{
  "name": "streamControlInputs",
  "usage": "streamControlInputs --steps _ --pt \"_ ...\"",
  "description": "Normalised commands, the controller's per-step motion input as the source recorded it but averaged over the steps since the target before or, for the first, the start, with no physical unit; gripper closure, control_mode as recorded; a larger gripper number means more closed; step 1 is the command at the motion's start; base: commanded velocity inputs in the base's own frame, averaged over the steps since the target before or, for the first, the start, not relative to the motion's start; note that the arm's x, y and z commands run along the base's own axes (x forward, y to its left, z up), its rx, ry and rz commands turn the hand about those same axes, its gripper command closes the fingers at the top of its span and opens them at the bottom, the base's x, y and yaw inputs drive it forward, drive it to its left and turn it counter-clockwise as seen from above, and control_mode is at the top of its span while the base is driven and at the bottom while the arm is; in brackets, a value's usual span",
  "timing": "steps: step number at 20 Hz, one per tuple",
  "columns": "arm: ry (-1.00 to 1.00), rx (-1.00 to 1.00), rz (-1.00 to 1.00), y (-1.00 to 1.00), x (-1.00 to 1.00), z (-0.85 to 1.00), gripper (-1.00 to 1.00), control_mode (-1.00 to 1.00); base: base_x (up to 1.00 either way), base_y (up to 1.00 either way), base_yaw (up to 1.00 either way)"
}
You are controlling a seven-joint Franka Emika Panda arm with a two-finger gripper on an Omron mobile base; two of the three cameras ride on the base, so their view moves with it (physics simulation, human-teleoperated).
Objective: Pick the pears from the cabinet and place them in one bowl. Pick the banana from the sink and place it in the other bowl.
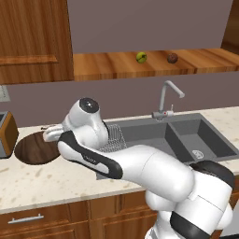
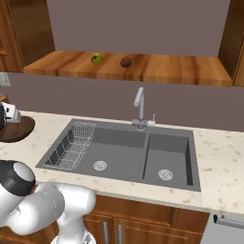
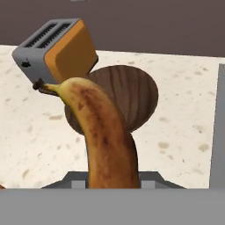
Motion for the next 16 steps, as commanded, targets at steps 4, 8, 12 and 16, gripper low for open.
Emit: streamControlInputs --steps 4,8,12,16 --pt "-0.05 -0.08 -0.03 0.11 0.00 0.00 1.00 -1.00 0.00 0.00 0.00" --pt "0.00 0.00 0.00 0.00 0.13 -0.02 1.00 -1.00 0.00 0.00 0.00" --pt "0.00 -0.01 0.00 0.00 0.30 -0.18 1.00 -1.00 0.00 0.00 0.00" --pt "0.00 -0.01 0.00 0.03 0.21 -0.29 1.00 -1.00 0.00 0.00 0.00"
